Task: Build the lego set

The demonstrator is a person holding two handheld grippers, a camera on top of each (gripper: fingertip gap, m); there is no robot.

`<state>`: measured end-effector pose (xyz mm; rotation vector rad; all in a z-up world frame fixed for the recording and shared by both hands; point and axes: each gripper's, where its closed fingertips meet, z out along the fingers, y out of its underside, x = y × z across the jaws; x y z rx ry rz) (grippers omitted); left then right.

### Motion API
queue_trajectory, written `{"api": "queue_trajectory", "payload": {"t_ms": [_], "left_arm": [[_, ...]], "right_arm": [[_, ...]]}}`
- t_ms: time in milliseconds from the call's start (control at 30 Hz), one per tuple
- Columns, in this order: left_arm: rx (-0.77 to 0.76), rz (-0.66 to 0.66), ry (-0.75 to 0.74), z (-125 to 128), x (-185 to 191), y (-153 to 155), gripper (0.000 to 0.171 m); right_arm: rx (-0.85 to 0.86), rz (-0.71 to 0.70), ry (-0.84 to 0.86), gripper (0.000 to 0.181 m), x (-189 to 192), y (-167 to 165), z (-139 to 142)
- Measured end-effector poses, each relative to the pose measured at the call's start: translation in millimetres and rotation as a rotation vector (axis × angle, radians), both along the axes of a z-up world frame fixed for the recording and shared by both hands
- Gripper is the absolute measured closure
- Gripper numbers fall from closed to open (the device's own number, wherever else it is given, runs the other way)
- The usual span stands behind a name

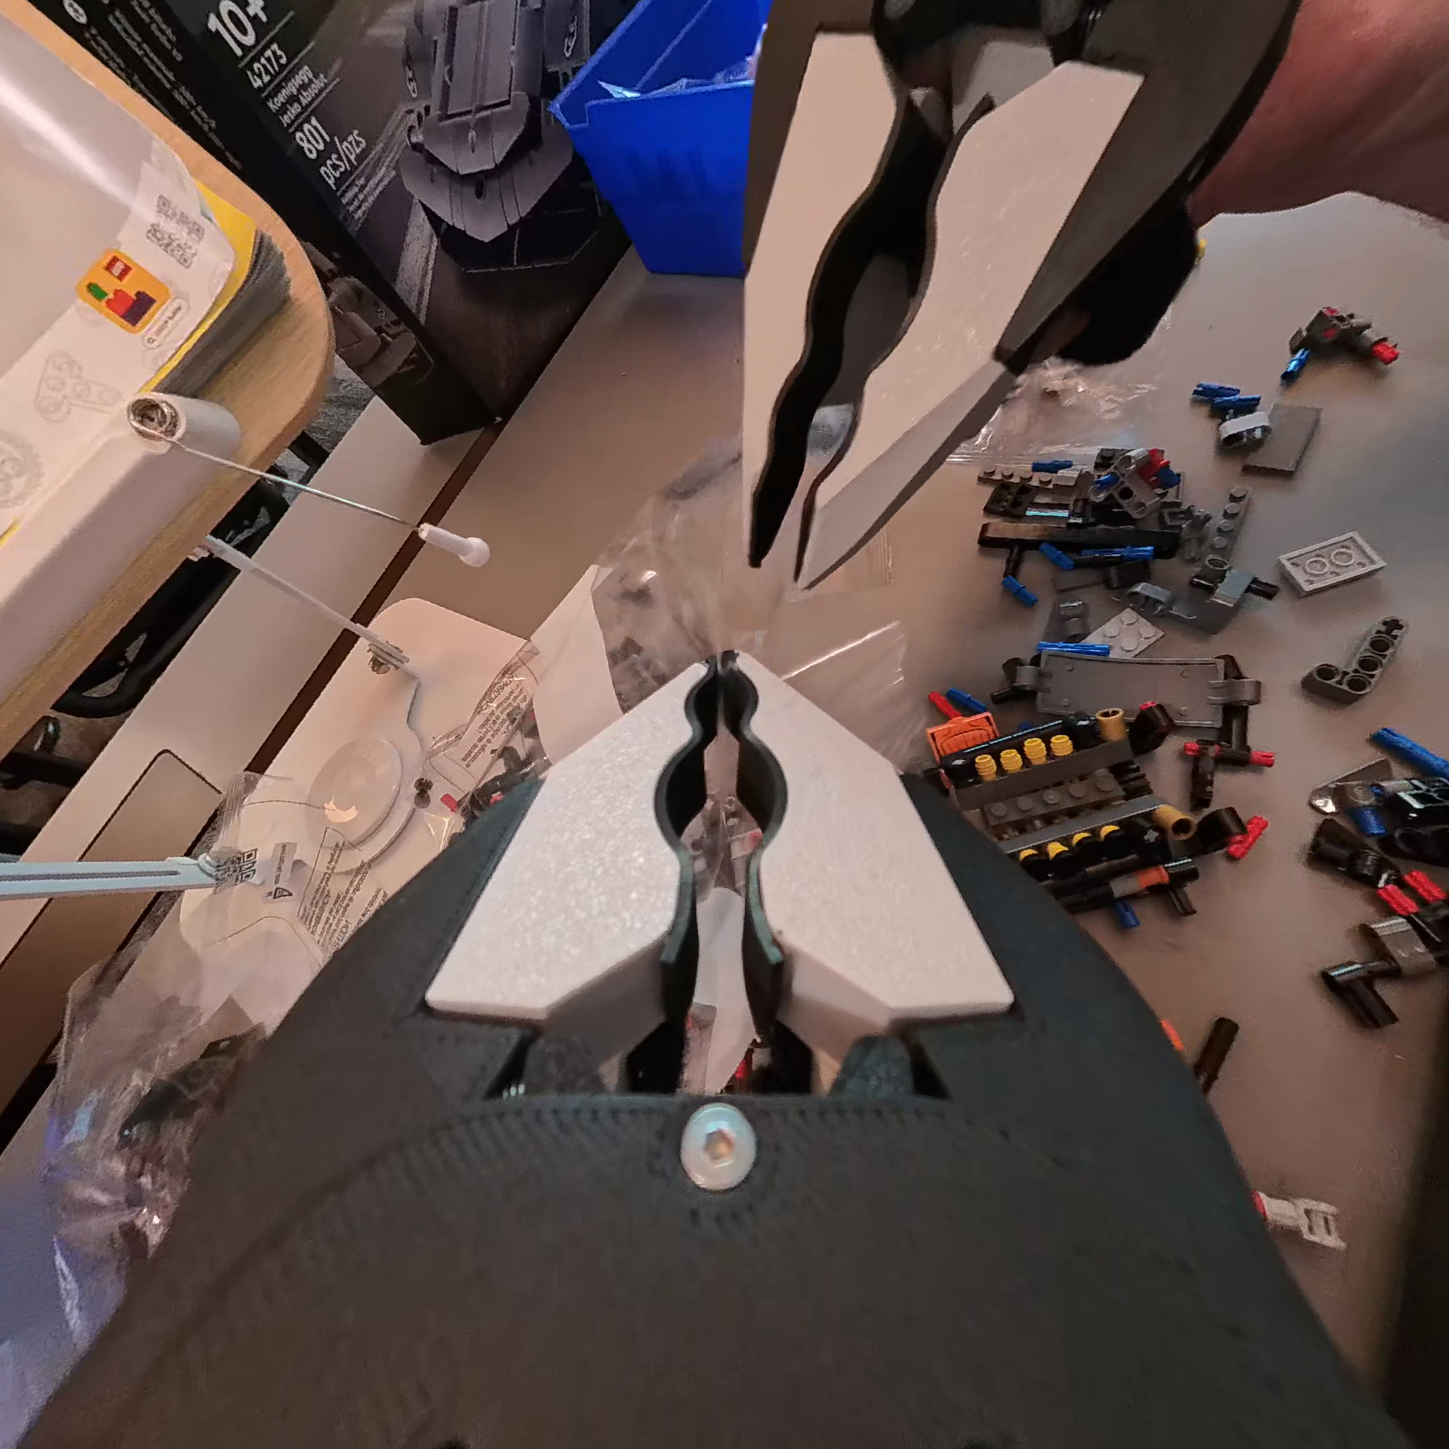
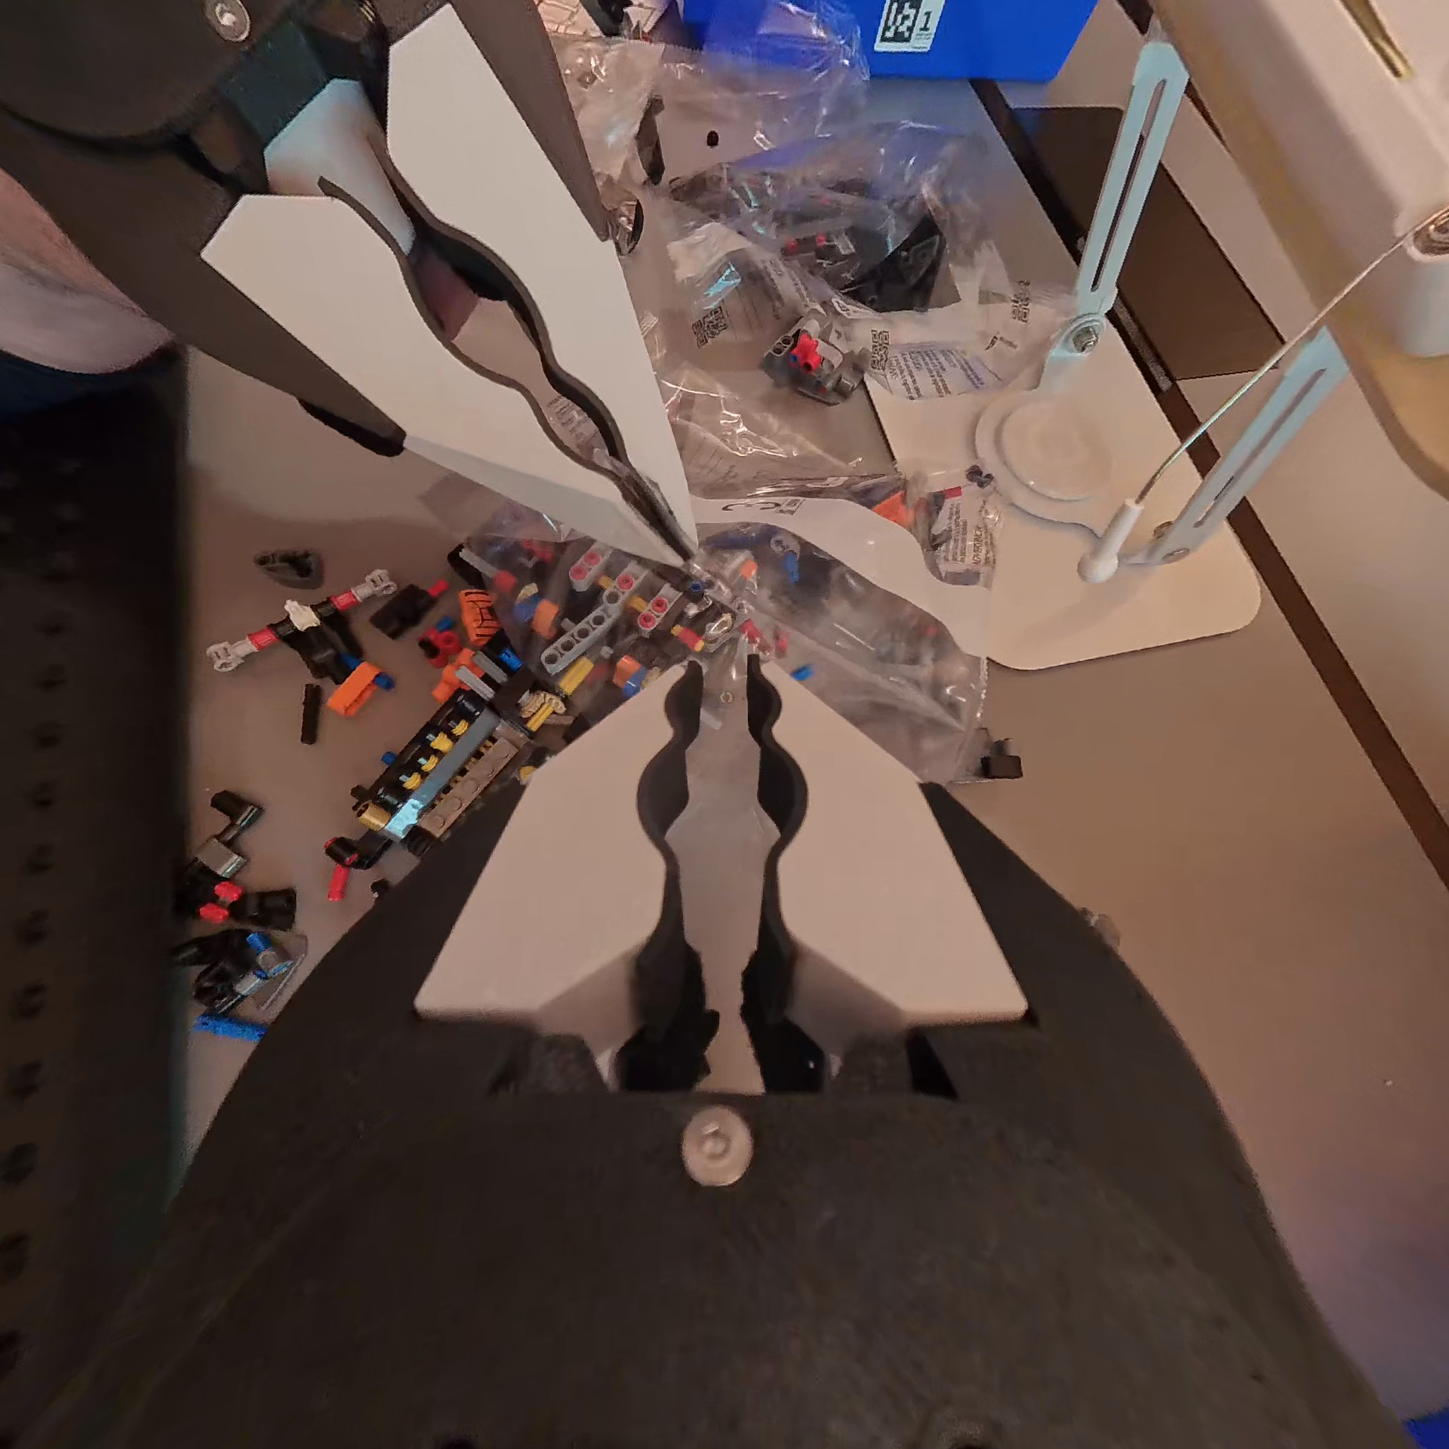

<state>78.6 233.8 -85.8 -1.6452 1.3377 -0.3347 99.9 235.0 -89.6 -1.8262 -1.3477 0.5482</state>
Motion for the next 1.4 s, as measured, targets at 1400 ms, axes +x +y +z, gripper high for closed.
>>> {"api": "queue_trajectory", "payload": {"t_ms": [1400], "left_arm": [[-0.002, -0.005, 0.018, -4, -1, -1, 0.171]], "right_arm": [[-0.566, 0.370, -0.511, 0.174, 70, -128, -97]]}}
